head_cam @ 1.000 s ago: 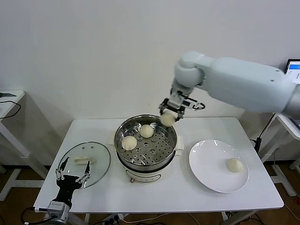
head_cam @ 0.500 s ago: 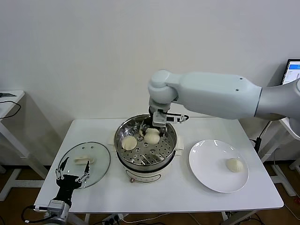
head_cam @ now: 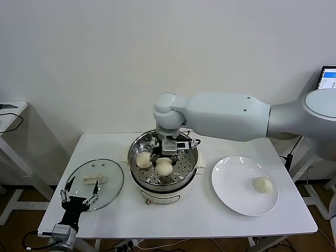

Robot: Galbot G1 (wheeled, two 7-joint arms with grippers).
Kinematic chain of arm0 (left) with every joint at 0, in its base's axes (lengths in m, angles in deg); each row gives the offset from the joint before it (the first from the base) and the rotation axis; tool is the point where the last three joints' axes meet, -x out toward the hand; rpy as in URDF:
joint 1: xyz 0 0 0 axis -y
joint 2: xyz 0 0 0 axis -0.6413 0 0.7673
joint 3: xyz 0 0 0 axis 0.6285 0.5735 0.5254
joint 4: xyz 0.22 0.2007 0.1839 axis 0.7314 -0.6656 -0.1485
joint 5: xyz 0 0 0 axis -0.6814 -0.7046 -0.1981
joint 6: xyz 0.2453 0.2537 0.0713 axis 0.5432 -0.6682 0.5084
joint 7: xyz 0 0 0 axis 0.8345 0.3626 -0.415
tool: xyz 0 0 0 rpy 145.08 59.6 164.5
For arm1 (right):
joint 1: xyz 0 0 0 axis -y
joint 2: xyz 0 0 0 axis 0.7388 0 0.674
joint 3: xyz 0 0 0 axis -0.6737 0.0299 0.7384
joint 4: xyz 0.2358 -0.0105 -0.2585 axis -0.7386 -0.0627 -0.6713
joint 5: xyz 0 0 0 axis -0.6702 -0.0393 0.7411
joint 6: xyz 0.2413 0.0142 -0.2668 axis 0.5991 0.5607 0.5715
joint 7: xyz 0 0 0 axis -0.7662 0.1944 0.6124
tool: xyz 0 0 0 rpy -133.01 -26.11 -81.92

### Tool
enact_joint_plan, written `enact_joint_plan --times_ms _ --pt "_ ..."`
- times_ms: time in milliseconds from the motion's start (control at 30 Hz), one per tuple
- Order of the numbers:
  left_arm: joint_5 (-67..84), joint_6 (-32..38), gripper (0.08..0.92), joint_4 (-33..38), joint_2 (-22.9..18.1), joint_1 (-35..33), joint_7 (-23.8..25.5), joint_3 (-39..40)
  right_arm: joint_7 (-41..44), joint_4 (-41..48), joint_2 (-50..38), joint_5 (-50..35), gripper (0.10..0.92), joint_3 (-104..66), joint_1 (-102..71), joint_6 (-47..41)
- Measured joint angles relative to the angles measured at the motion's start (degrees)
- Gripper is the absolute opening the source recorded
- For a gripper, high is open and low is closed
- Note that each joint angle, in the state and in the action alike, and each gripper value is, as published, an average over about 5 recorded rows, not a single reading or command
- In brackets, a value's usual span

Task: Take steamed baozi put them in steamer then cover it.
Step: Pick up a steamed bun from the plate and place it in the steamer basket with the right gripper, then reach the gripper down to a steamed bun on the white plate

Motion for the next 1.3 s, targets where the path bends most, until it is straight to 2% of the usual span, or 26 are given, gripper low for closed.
enact_joint_plan --times_ms 300,567,767,1033,1300 --pt "0.11 0.06 0.823 -0.01 -0.05 -0.1 0.05 -0.12 0.79 1.27 1.57 0.76 0.676 0.11 -1.99 -0.36" --pt "0.13 0.04 0.823 -0.13 -0.14 -0.13 0.04 -0.1 0.97 1.21 1.43 0.94 0.81 -0.28 -2.47 -1.18" --pt "0.12 -0.14 0.823 0.16 -0.13 -0.41 -0.01 0.05 1.26 0.0 -0.56 -0.43 0.822 -0.87 -1.05 -2.41" --pt "-0.12 -0.23 0.823 0.94 -0.1 -0.7 -0.17 0.7 3.32 -3.02 -9.29 -5.62 0.823 -0.58 4.4 -7.04" --pt "-0.72 -0.08 0.823 1.39 -0.16 -1.23 -0.21 1.24 6.8 -4.38 -23.67 -9.33 0.823 -1.51 5.54 -19.35"
